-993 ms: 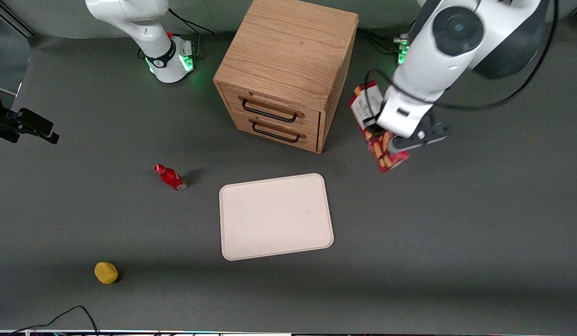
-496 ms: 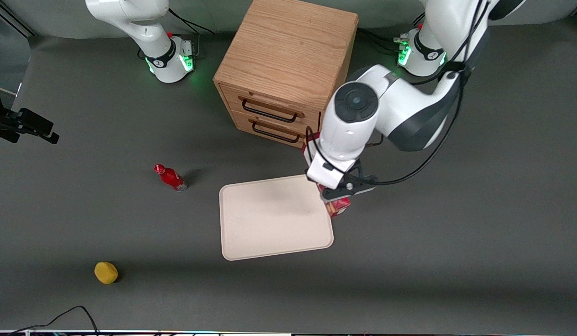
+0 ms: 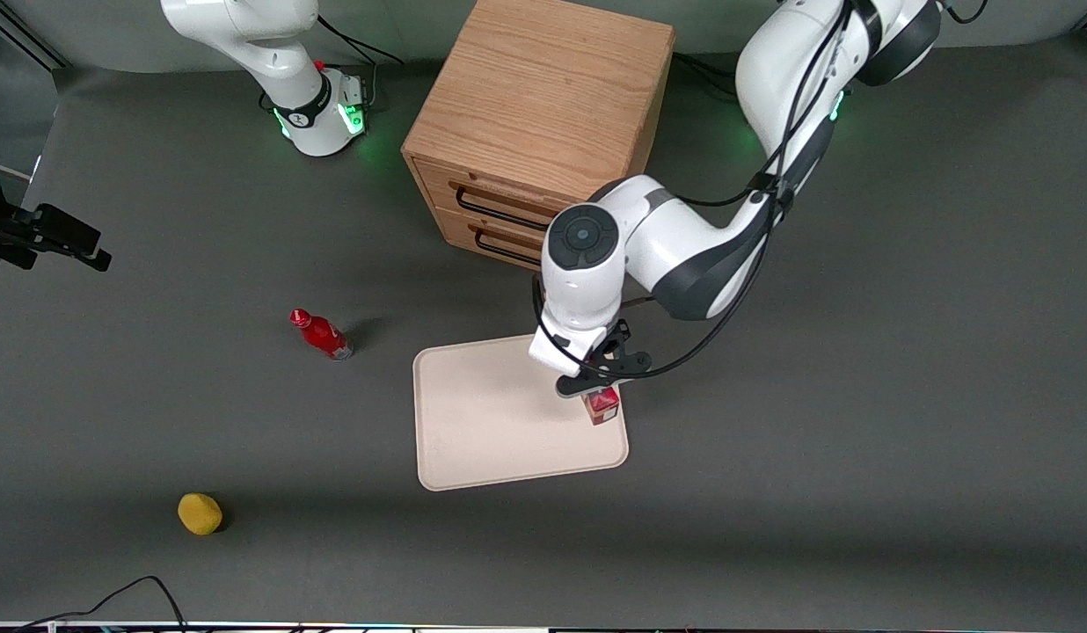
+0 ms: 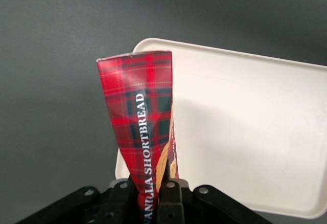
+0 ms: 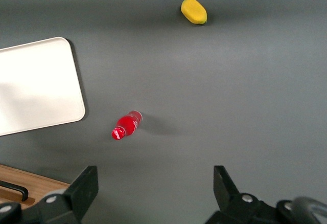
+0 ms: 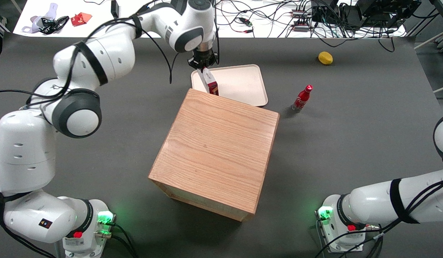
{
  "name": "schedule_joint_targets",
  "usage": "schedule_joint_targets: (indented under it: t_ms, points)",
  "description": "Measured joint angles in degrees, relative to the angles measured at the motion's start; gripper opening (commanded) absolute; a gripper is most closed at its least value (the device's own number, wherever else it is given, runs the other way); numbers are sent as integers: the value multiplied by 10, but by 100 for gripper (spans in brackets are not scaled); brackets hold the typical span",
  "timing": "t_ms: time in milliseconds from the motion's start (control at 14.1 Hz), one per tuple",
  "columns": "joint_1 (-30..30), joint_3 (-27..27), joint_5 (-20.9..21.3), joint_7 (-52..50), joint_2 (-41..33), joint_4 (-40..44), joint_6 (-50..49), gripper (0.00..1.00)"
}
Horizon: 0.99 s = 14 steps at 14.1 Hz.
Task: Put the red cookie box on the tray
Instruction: 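Lower the cookie box onto the tray and open the left gripper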
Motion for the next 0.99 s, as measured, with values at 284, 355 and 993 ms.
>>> schedule_joint_targets:
  t_ms: [284,355,993]
  points:
    - [-3,8,36,-1,37,1,38,0]
    - [-3,9,40,-2,47,0,48,0]
    - [-12,9,89,-57,89,-1,93,0]
